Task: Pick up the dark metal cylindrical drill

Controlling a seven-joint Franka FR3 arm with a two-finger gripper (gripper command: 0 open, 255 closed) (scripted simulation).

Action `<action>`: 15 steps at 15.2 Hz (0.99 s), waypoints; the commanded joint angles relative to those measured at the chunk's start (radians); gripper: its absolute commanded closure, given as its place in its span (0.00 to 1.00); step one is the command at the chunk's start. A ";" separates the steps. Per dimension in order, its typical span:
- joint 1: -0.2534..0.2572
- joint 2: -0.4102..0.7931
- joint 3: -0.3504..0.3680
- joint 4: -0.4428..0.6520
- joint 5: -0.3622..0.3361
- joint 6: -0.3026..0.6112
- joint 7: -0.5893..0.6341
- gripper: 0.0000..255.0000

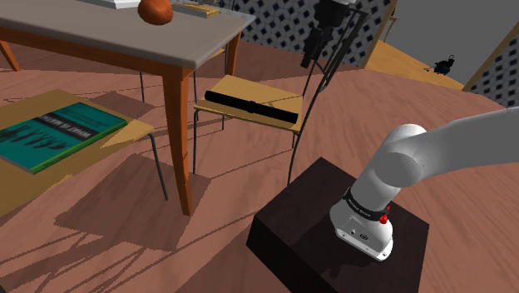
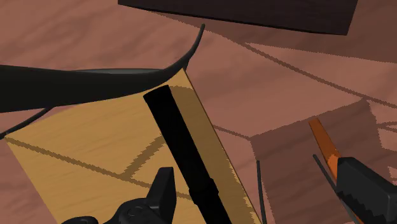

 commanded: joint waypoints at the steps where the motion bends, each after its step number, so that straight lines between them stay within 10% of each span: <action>1: 0.000 0.000 0.000 0.000 0.000 0.000 0.000 0.00; 15: 0.008 0.455 -0.048 0.032 -0.043 0.353 -0.150 0.00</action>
